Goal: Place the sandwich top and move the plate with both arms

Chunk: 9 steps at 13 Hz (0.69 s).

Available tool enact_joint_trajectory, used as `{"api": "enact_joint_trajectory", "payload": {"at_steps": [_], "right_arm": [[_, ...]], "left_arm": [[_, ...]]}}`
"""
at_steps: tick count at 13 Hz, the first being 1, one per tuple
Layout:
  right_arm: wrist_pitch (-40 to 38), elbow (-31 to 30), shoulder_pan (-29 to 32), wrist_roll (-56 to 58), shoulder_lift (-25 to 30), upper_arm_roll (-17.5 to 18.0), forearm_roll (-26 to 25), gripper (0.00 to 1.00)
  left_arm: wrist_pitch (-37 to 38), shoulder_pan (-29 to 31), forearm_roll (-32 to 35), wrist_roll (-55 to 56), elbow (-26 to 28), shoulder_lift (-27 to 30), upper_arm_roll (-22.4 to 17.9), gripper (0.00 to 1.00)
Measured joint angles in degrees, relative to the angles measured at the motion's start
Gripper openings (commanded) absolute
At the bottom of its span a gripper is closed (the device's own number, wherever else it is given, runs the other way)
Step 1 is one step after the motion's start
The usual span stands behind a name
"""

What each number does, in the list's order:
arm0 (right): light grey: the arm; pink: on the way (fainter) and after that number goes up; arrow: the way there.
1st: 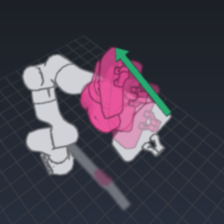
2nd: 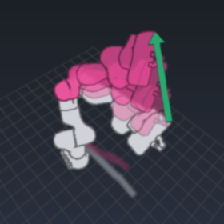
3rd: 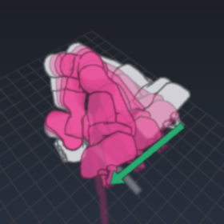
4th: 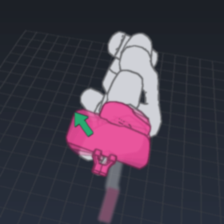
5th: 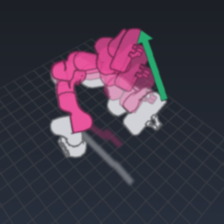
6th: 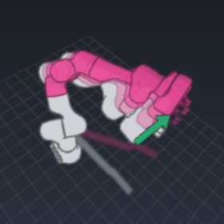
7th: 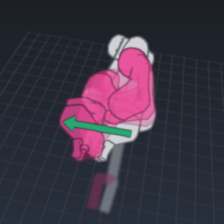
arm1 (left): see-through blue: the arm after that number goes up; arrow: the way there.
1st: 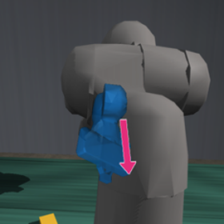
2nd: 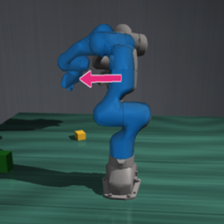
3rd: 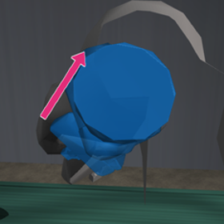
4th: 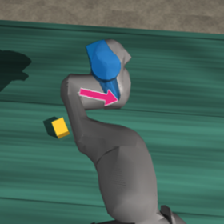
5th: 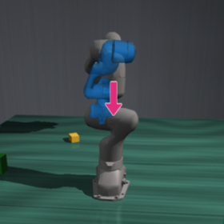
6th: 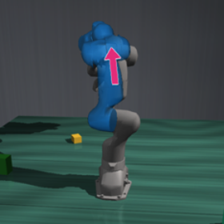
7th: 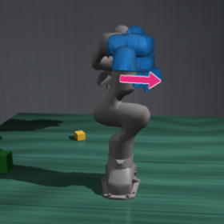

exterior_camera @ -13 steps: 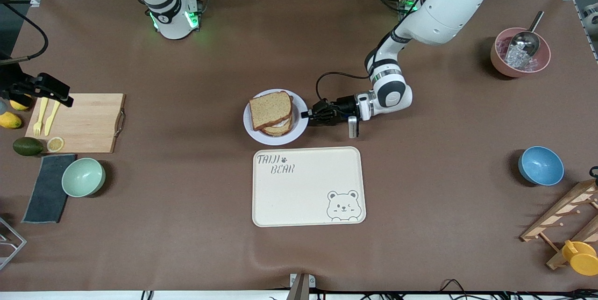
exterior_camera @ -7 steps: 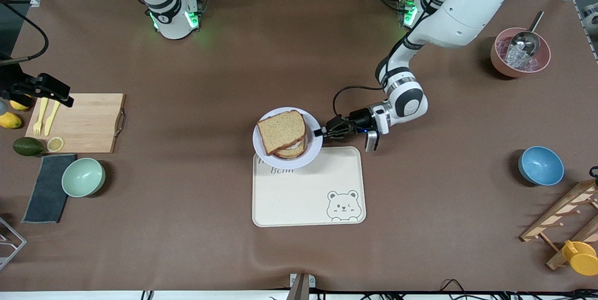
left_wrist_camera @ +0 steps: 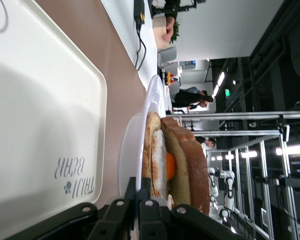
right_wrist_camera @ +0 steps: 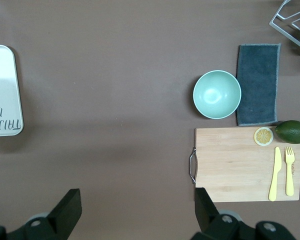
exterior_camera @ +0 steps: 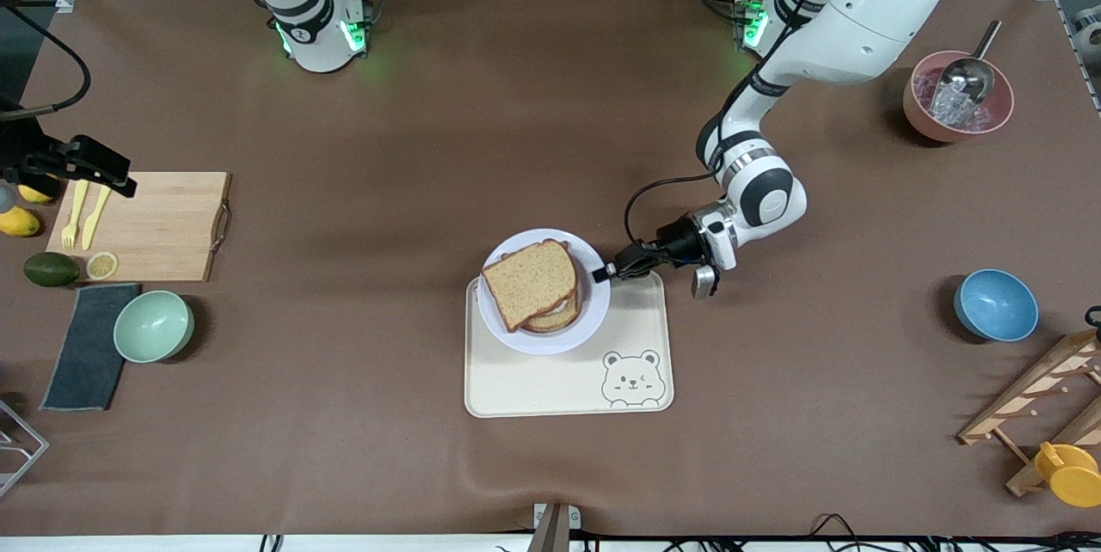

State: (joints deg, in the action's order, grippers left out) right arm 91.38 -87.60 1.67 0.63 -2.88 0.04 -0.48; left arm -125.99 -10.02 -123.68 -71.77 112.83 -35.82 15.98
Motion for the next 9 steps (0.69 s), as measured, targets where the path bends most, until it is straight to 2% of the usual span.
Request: {"api": "enact_joint_trajectory", "payload": {"at_steps": [9], "right_arm": [[0.0,0.0,0.0,0.0,-0.1,0.0,0.0,1.00]], "left_arm": [[-0.4,2.8,1.1,1.1,-1.1,-1.7,-2.8,0.00]]}}
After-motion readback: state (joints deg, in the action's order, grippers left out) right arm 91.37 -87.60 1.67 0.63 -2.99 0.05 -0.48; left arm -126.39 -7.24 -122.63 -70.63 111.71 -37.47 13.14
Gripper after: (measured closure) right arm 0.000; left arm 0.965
